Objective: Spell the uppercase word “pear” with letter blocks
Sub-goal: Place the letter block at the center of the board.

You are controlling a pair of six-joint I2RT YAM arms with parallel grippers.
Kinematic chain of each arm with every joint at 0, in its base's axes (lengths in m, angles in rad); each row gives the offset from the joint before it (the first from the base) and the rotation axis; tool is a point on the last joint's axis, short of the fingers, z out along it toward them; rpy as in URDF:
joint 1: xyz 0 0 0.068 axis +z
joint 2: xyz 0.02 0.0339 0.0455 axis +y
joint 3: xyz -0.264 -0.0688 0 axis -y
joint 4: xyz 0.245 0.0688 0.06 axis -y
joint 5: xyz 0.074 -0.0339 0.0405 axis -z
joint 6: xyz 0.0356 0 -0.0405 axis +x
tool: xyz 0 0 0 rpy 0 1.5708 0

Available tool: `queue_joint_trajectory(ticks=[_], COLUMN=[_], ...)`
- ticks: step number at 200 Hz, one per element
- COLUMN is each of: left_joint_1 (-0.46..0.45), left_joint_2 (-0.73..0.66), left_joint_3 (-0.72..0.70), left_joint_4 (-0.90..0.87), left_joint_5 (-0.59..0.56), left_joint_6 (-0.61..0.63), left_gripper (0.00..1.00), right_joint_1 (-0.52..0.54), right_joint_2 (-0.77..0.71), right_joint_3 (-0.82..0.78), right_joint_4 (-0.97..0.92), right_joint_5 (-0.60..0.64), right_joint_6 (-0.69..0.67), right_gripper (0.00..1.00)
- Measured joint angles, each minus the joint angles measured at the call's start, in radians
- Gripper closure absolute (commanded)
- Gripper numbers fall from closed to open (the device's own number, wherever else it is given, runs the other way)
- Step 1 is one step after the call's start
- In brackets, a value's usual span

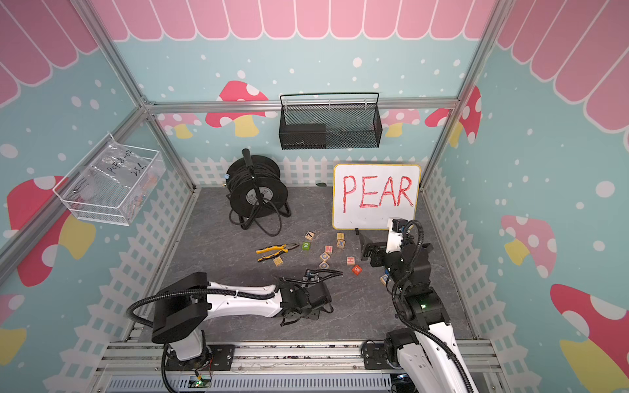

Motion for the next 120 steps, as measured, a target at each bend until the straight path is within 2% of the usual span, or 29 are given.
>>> queue_joint_trajectory(ticks=[51, 120], left_joint_1=[-0.016, -0.038], left_joint_2=[0.0, -0.013], left_joint_3=[0.002, 0.02], left_joint_4=[-0.004, -0.023], left_joint_5=[-0.016, -0.095], left_joint_6=[0.005, 0.031], left_gripper=[0.46, 0.36], right_joint_1=[0.0, 0.0], right_joint_2=[0.006, 0.023], right_joint_3=[0.0, 0.0], right_joint_4=[0.0, 0.0], right_joint_5=[0.005, 0.035], right_joint_6=[-0.002, -0.007], right_gripper=[0.01, 0.01])
